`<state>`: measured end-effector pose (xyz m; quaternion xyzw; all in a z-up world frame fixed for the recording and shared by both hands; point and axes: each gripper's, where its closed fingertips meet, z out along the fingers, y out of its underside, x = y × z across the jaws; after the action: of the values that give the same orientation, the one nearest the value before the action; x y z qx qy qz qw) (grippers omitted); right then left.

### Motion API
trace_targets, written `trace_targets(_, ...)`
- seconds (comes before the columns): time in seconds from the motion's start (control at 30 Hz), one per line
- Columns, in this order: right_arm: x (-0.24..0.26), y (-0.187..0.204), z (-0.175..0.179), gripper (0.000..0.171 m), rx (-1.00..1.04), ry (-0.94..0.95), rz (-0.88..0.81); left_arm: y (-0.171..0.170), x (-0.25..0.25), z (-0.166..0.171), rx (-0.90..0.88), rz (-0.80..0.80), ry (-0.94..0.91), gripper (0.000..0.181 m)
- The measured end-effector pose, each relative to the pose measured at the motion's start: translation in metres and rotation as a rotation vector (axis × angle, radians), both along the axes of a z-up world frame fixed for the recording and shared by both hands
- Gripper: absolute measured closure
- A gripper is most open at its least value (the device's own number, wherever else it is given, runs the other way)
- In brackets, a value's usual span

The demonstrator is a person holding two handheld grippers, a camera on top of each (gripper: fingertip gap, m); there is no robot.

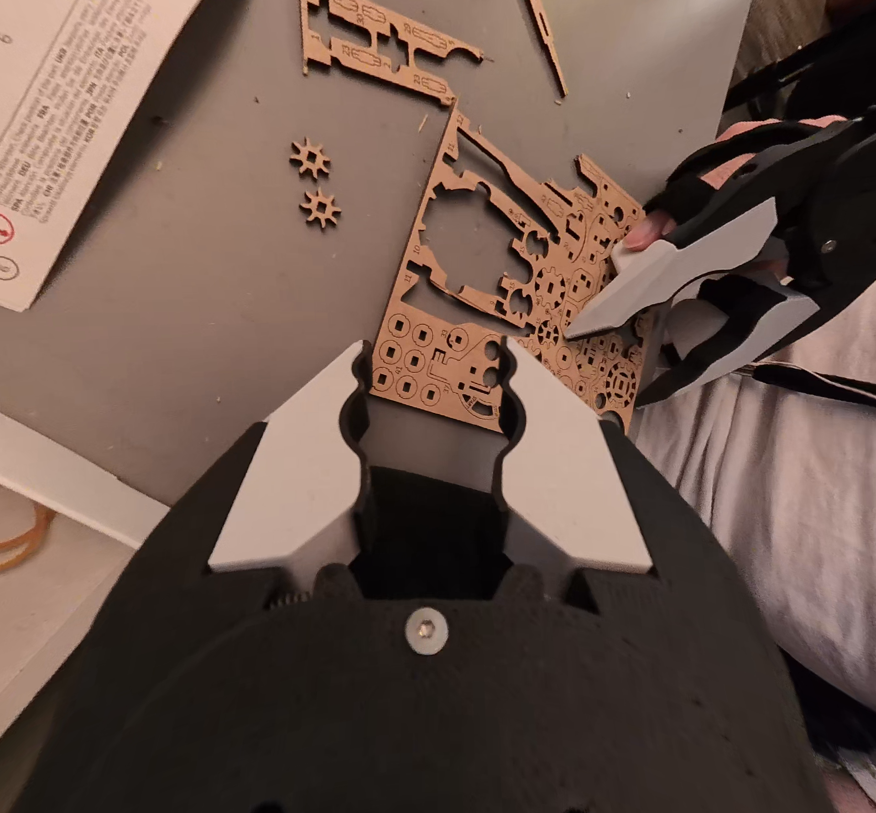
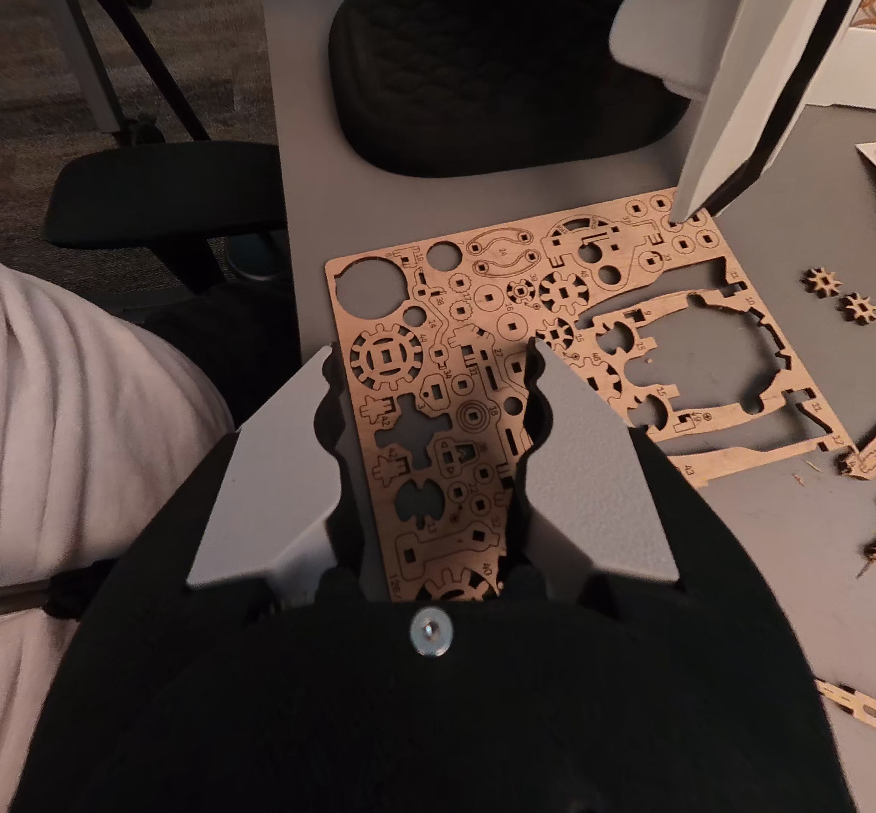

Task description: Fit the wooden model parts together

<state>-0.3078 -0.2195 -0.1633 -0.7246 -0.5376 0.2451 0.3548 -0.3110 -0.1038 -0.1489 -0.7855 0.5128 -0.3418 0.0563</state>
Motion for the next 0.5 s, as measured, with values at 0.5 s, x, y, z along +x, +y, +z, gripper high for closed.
trace_targets(0.5,-0.002,-0.009,0.009,0.092,0.195,0.001,0.102,-0.007,0.006,0.036,-0.092,0.043,-0.195,0.138)
